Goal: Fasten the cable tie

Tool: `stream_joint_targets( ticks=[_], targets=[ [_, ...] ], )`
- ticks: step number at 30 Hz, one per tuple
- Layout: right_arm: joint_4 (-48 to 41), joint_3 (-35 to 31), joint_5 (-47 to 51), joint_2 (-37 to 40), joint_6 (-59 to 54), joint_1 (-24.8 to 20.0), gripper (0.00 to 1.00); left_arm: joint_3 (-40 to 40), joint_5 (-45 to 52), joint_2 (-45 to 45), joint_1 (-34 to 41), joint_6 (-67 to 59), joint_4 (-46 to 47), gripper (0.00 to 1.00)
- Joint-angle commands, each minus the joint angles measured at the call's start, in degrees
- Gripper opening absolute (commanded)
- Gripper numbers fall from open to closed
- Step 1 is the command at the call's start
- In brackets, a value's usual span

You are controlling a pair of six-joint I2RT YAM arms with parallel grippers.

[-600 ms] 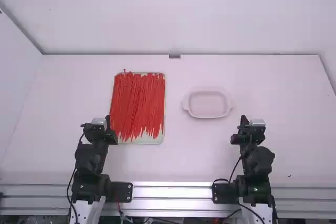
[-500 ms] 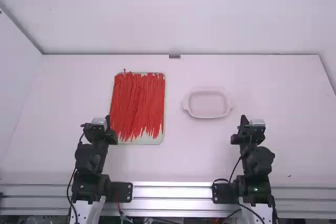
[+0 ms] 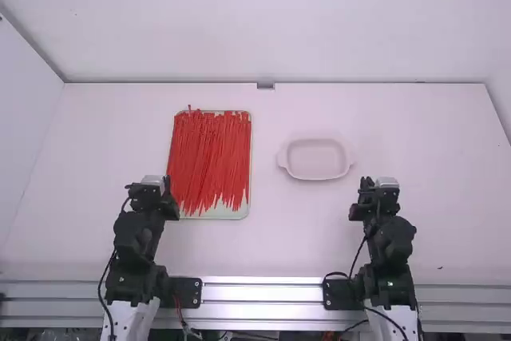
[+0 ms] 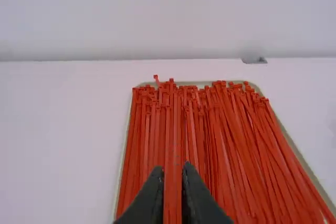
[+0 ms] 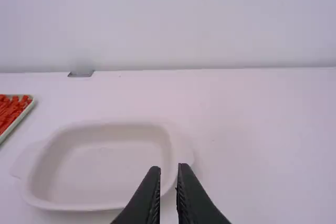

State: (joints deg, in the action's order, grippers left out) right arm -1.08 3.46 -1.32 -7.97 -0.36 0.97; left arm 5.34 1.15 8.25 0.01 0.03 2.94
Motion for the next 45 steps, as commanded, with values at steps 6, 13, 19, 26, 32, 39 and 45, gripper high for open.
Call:
stream_joint_targets(
  ticks=[6,13,19,26,32,39,45],
  targets=[
    [-1.4,7.8,0.3,-8.9,0.8,2.5,0.20,7.7,1.6,8.3,0.5,-0.4,2.4,0.20],
    [-5.1,15.2,1.4,-19.4,2.6,6.7,0.34,15.4,3.4,19.5,0.9,-0.8,5.9,0.34],
    [-8.5,21.5,2.0,-27.1,3.7,10.7,0.46,21.6,5.3,29.1,1.3,-1.1,8.2,0.45],
    [-12.2,28.7,2.4,-36.9,3.5,14.4,0.59,29.5,7.2,40.0,1.5,-1.4,11.7,0.59],
    [-16.2,35.2,2.0,-46.0,1.5,14.3,0.71,36.6,8.9,50.0,1.8,-1.7,14.6,0.71],
    [-19.5,41.1,-1.8,-54.5,1.8,12.9,0.82,43.3,10.3,59.2,2.3,-2.0,17.1,0.82],
    [-22.0,45.5,-4.7,-60.6,1.9,14.1,0.90,48.2,11.5,66.1,2.5,-3.0,18.8,0.90]
  ],
)
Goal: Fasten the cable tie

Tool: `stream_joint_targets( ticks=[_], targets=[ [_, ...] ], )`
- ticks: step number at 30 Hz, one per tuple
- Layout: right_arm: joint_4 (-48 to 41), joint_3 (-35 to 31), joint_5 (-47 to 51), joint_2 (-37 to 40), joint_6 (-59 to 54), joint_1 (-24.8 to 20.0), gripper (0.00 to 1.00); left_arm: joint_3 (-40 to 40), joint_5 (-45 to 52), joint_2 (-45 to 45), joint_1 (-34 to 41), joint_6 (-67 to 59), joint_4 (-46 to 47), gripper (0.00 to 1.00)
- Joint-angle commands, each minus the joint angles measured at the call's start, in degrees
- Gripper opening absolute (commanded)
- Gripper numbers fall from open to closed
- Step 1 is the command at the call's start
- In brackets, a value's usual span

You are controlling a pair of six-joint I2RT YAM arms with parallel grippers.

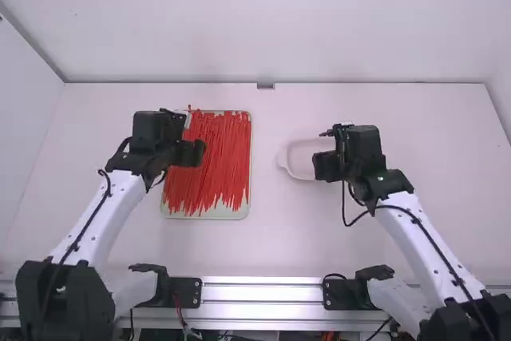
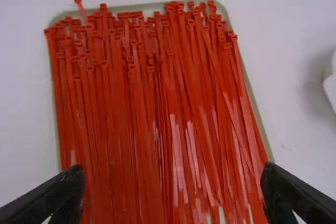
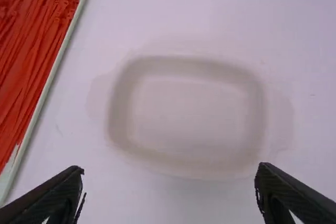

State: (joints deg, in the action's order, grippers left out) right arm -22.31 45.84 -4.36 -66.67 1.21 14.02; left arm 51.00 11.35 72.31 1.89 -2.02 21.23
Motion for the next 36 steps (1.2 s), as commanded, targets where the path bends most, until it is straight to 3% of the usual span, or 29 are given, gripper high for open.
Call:
stream_joint_targets(
  ticks=[1,10,27,36],
  targets=[
    [-1.0,3.4,-1.4,-2.4,0.3,1.5,0.91,2.9,1.4,2.6,0.6,-0.9,0.7,0.91],
    [-2.6,6.9,-1.1,-7.3,1.9,6.5,0.97,7.1,2.6,8.4,0.7,-0.4,0.0,0.98],
    [1.5,7.3,-2.1,-7.9,4.6,7.1,0.98,13.5,-1.8,10.6,1.1,-0.3,-0.6,0.99],
    [1.4,7.3,-1.8,-7.9,4.6,9.0,0.98,22.2,-2.0,18.9,0.7,-0.1,3.4,0.99]
  ],
)
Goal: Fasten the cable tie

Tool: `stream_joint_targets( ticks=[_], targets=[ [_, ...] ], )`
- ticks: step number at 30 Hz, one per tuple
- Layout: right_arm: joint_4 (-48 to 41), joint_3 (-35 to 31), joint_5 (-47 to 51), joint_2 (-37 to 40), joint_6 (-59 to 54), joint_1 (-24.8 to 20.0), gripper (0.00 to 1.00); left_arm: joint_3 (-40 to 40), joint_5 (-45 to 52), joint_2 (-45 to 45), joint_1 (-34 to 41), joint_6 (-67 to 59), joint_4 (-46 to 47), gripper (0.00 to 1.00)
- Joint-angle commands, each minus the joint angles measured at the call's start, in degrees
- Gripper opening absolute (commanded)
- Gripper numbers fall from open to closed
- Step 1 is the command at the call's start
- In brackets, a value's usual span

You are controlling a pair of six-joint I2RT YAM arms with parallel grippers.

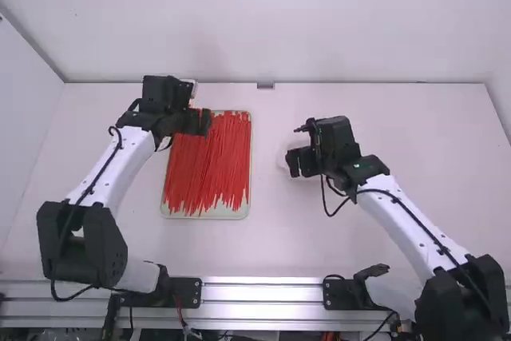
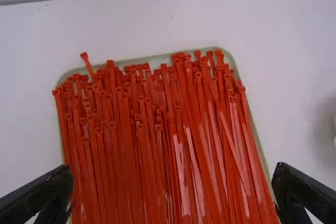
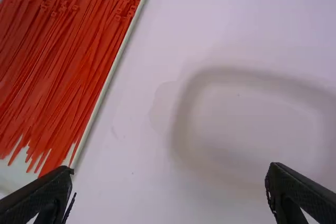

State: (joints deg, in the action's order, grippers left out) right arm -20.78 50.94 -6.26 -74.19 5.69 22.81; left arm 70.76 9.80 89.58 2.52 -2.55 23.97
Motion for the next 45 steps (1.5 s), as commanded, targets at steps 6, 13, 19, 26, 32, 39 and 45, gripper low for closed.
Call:
stream_joint_targets(
  ticks=[6,13,19,26,32,39,45],
  targets=[
    [-0.7,2.3,0.1,-0.4,0.1,-0.4,0.98,5.5,-3.5,6.5,0.2,1.9,0.7,0.99],
    [-0.7,2.3,0.2,-0.4,0.1,0.0,0.98,5.7,-8.9,12.6,0.4,4.5,-2.4,0.99],
    [-1.2,2.3,0.1,-0.4,0.1,0.0,0.98,5.7,-9.5,16.7,0.0,5.1,-5.1,0.88],
    [-2.0,2.2,0.1,-0.4,0.1,0.0,0.98,5.7,-9.5,21.1,0.3,5.8,-7.8,0.64],
    [-2.5,2.2,0.1,-0.4,0.1,0.1,0.98,5.7,-9.5,22.9,0.4,5.8,-8.9,0.47],
    [-2.6,2.2,0.1,-0.4,0.1,0.2,0.98,5.7,-9.5,24.4,0.4,5.7,-10.7,0.34],
    [-2.6,2.2,0.1,-0.4,0.1,0.1,0.98,5.7,-9.4,25.1,0.2,5.6,-11.4,0.32]
  ],
)
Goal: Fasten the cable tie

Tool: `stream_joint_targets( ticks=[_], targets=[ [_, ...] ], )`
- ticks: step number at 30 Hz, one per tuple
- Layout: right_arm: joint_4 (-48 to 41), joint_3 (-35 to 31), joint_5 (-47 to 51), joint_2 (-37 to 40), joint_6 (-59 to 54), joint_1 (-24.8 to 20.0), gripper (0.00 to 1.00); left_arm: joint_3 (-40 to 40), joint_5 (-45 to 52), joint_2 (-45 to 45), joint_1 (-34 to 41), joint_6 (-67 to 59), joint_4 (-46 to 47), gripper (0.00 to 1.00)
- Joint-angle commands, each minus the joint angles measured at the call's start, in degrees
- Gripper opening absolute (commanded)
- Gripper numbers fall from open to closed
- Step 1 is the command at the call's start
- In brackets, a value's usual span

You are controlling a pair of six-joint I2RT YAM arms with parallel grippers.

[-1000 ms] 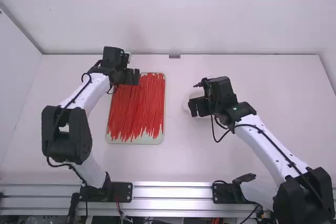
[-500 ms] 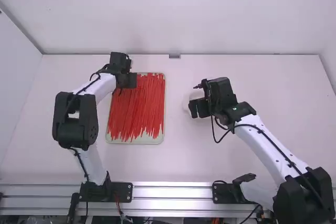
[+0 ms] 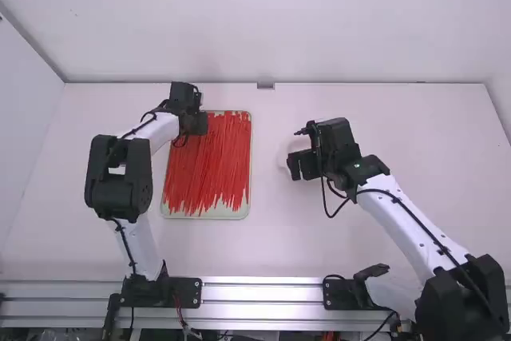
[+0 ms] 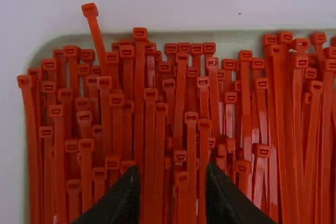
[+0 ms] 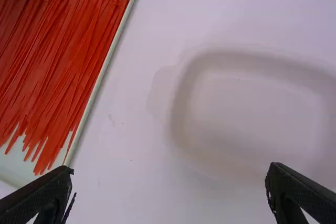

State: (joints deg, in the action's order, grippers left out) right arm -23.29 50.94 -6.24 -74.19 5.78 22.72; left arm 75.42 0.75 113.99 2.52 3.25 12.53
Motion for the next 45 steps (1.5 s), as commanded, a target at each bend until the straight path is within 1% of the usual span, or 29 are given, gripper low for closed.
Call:
stream_joint_targets(
  ticks=[1,13,28,41,45],
  targets=[
    [-0.1,2.2,0.1,-0.4,0.0,0.1,0.98,1.0,-0.3,0.7,0.1,-0.2,0.0,0.33],
    [0.3,1.3,0.1,-0.4,0.0,0.2,0.99,0.7,-0.2,0.7,0.4,-0.2,0.2,0.33],
    [2.0,0.1,0.1,-0.4,0.0,0.2,0.98,-4.5,0.1,0.7,0.5,-1.7,-5.4,0.33],
    [2.1,0.1,0.0,-0.4,0.0,0.2,0.98,-4.7,0.3,0.7,0.5,-1.7,-5.8,0.32],
    [2.1,0.1,0.0,-0.4,0.0,0.8,0.98,-4.7,0.3,0.7,0.5,-1.7,-5.8,0.32]
  ],
)
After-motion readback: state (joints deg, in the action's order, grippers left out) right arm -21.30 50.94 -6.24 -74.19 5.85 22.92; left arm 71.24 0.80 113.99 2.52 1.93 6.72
